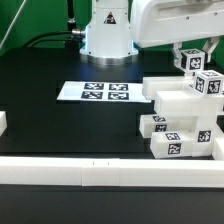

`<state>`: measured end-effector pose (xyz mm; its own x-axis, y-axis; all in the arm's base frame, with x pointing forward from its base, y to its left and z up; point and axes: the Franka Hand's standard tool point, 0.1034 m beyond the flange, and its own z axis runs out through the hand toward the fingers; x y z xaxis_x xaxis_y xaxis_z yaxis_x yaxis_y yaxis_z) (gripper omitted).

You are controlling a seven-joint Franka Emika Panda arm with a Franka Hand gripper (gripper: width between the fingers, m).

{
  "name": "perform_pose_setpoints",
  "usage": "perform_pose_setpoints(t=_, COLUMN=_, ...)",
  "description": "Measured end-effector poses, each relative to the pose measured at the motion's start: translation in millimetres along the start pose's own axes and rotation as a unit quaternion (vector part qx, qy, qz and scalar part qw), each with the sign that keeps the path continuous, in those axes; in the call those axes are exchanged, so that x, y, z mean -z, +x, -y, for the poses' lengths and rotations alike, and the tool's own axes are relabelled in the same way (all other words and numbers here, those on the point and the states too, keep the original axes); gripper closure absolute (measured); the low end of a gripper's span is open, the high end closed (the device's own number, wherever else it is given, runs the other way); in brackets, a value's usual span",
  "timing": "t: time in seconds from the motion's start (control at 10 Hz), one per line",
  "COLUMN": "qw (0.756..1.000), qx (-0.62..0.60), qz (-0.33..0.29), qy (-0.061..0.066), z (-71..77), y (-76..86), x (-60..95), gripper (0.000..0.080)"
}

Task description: Assemble chair

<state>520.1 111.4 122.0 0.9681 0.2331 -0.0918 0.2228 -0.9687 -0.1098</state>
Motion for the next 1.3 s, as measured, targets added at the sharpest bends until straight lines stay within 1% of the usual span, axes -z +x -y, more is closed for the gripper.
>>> perform_pose_setpoints(t=0.1, qw=1.0, qx=0.0, qz=-0.001, qy=0.0, z=-0.5, y=0.5, x=0.0, gripper=0.0522)
perform_pose_setpoints(t=0.4, qw=1.0, qx=0.0, qz=0.001, qy=-0.001, z=-4.8, y=0.5, x=-7.9, gripper=0.0522)
perform_pose_setpoints(t=0.6, qw=1.0, qx=0.007, qz=0.008, qy=-0.001, z=-6.2, y=4.9, x=-15.0, gripper=0.0522)
perform_pose_setpoints(t=1.3, qw=1.0, qx=0.007, qz=0.005, qy=-0.001, z=-6.4, y=5.5, x=-14.7, gripper=0.0526)
